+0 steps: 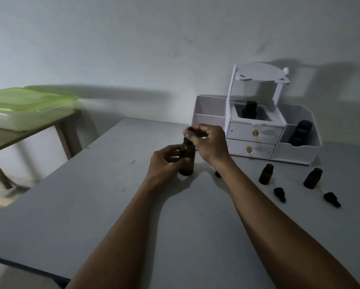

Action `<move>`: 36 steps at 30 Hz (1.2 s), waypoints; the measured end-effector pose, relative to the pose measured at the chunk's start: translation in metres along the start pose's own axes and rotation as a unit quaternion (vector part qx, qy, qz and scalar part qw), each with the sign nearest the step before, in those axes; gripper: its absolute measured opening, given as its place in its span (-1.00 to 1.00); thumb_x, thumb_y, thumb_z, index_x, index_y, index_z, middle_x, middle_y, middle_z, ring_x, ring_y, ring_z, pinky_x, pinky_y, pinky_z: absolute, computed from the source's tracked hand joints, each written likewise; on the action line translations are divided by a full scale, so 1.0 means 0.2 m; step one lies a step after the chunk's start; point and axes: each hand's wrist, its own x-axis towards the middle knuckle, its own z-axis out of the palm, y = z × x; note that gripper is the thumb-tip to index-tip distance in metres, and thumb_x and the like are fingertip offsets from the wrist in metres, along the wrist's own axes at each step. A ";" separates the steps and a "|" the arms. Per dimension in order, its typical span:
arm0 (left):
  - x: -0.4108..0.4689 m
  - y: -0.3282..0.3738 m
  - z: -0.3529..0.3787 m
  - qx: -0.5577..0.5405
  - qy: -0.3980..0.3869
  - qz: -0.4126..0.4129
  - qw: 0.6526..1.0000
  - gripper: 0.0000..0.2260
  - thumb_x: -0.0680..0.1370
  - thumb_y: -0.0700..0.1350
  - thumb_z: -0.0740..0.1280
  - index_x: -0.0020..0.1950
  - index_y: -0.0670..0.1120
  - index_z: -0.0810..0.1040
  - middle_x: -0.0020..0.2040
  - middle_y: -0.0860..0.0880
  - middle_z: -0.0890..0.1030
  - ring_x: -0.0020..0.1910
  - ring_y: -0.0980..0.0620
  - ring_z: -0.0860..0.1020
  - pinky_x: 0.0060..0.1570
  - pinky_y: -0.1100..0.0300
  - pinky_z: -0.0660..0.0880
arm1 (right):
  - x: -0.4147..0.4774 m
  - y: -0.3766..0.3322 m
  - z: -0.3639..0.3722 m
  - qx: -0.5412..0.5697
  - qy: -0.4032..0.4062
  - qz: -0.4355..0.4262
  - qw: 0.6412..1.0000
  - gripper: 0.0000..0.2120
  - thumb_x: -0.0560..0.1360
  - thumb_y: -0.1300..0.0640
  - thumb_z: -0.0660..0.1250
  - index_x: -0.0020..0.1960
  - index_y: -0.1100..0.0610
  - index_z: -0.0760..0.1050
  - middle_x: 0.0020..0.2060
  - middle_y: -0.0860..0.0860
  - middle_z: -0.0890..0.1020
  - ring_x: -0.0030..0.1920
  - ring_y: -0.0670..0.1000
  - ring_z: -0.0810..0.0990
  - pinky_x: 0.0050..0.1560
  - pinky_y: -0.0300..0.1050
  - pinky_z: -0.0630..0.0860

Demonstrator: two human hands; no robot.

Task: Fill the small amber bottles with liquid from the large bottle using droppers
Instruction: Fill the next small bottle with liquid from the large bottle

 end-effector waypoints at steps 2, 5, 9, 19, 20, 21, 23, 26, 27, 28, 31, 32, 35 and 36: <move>0.00 0.01 0.00 0.004 -0.002 0.006 1.000 -0.67 0.43 -0.12 0.51 0.14 0.19 0.62 0.02 0.09 0.70 0.01 0.13 0.67 0.01 0.16 0.62 | 0.00 0.00 0.01 -0.004 0.007 -0.006 1.000 -0.90 0.48 0.16 0.47 -0.07 0.18 0.70 -0.21 0.00 0.71 -0.19 -0.11 0.67 -0.16 -0.48 0.50; 0.00 0.01 0.00 0.005 -0.005 0.005 1.000 -0.65 0.45 -0.13 0.51 0.20 0.10 0.61 0.05 0.09 0.69 0.01 0.15 0.66 -0.05 0.27 0.59 | 0.00 0.00 0.01 -0.015 0.020 -0.016 1.000 -0.93 0.47 0.18 0.48 -0.10 0.19 0.70 -0.24 -0.03 0.68 -0.23 -0.18 0.63 -0.20 -0.51 0.48; 0.00 0.01 0.00 0.000 -0.007 0.006 1.000 -0.63 0.45 -0.13 0.50 0.24 0.06 0.60 0.08 0.04 0.69 0.04 0.11 0.66 -0.07 0.31 0.57 | 0.01 -0.01 0.02 -0.029 0.029 -0.019 0.999 -0.93 0.47 0.19 0.47 -0.12 0.20 0.69 -0.25 -0.04 0.65 -0.25 -0.20 0.60 -0.23 -0.54 0.46; 0.01 -0.01 0.00 -0.005 -0.011 0.004 1.000 -0.60 0.45 -0.13 0.51 0.27 0.02 0.58 0.11 -0.02 0.68 0.07 0.04 0.65 0.04 0.17 0.61 | 0.00 -0.01 0.03 -0.038 0.036 -0.019 0.998 -0.93 0.47 0.19 0.47 -0.13 0.20 0.69 -0.24 -0.02 0.67 -0.25 -0.20 0.60 -0.23 -0.54 0.45; 0.01 -0.01 0.00 -0.004 -0.011 0.003 1.000 -0.60 0.45 -0.13 0.51 0.27 0.02 0.58 0.11 -0.02 0.68 0.07 0.04 0.65 0.04 0.17 0.60 | 0.00 -0.01 0.03 -0.038 0.036 -0.020 0.998 -0.94 0.47 0.19 0.47 -0.12 0.19 0.69 -0.23 -0.01 0.68 -0.25 -0.19 0.60 -0.22 -0.54 0.46; 0.01 -0.01 0.00 -0.005 -0.011 0.001 1.000 -0.61 0.45 -0.12 0.51 0.26 0.04 0.58 0.11 -0.01 0.68 0.07 0.04 0.65 0.03 0.18 0.60 | 0.00 -0.01 0.03 -0.038 0.036 -0.022 0.998 -0.93 0.47 0.18 0.47 -0.11 0.18 0.69 -0.22 -0.01 0.68 -0.24 -0.19 0.61 -0.21 -0.53 0.47; 0.01 -0.01 0.00 -0.007 -0.010 -0.003 1.000 -0.62 0.44 -0.11 0.52 0.23 0.09 0.59 0.09 0.01 0.69 0.06 0.06 0.66 0.00 0.20 0.59 | -0.01 -0.01 0.02 -0.036 0.032 -0.021 0.999 -0.92 0.47 0.16 0.48 -0.07 0.17 0.70 -0.20 -0.03 0.69 -0.22 -0.21 0.62 -0.19 -0.53 0.49; 0.00 0.00 0.00 -0.007 -0.010 -0.008 1.000 -0.62 0.43 -0.11 0.52 0.22 0.10 0.61 0.08 0.03 0.69 0.04 0.08 0.67 0.03 0.15 0.60 | 0.00 -0.02 0.00 -0.026 0.029 -0.021 0.999 -0.87 0.47 0.14 0.48 -0.02 0.17 0.70 -0.15 -0.02 0.71 -0.17 -0.21 0.64 -0.13 -0.51 0.51; 0.00 0.00 0.00 -0.011 -0.009 -0.008 1.000 -0.63 0.42 -0.11 0.52 0.19 0.13 0.62 0.07 0.04 0.70 0.03 0.10 0.67 0.02 0.14 0.60 | 0.00 -0.03 -0.01 -0.022 0.032 -0.026 0.999 -0.86 0.47 0.13 0.48 -0.01 0.17 0.70 -0.14 -0.02 0.72 -0.16 -0.21 0.65 -0.11 -0.50 0.51; 0.00 0.01 0.00 -0.018 -0.008 -0.008 1.000 -0.64 0.41 -0.12 0.52 0.16 0.16 0.62 0.06 0.04 0.70 0.02 0.10 0.68 0.03 0.13 0.60 | 0.01 -0.05 -0.01 -0.017 0.036 -0.031 0.999 -0.86 0.48 0.13 0.48 -0.01 0.17 0.70 -0.14 -0.02 0.72 -0.16 -0.21 0.65 -0.10 -0.49 0.52; 0.00 0.01 0.00 -0.019 -0.002 -0.011 1.000 -0.65 0.40 -0.11 0.52 0.10 0.23 0.63 0.04 0.05 0.71 0.02 0.11 0.67 0.05 0.09 0.61 | 0.04 -0.11 -0.04 0.009 0.036 -0.040 0.999 -0.85 0.49 0.13 0.47 0.00 0.18 0.69 -0.16 0.00 0.73 -0.17 -0.18 0.68 -0.07 -0.42 0.55; 0.00 0.01 0.00 -0.020 -0.001 -0.014 1.000 -0.66 0.40 -0.13 0.52 0.08 0.23 0.63 0.03 0.05 0.71 0.01 0.12 0.68 0.06 0.07 0.62 | 0.06 -0.14 -0.05 0.014 0.036 -0.046 0.998 -0.85 0.49 0.13 0.47 0.00 0.19 0.69 -0.16 0.00 0.73 -0.17 -0.16 0.69 -0.06 -0.38 0.57; 0.00 0.01 0.00 -0.033 0.001 -0.028 0.999 -0.66 0.40 -0.16 0.52 0.06 0.22 0.65 -0.01 0.05 0.72 -0.01 0.12 0.68 0.09 0.03 0.61 | 0.12 -0.25 -0.11 0.027 0.043 -0.071 0.996 -0.85 0.49 0.13 0.47 0.00 0.20 0.69 -0.18 0.01 0.73 -0.18 -0.11 0.71 -0.02 -0.22 0.64; -0.01 0.01 0.00 -0.043 0.001 -0.031 0.999 -0.66 0.39 -0.15 0.52 0.07 0.21 0.66 -0.01 0.05 0.72 -0.01 0.11 0.69 0.09 0.02 0.61 | 0.13 -0.28 -0.14 0.037 0.048 -0.075 0.995 -0.85 0.49 0.14 0.47 0.00 0.20 0.69 -0.20 0.00 0.73 -0.19 -0.11 0.72 -0.03 -0.20 0.65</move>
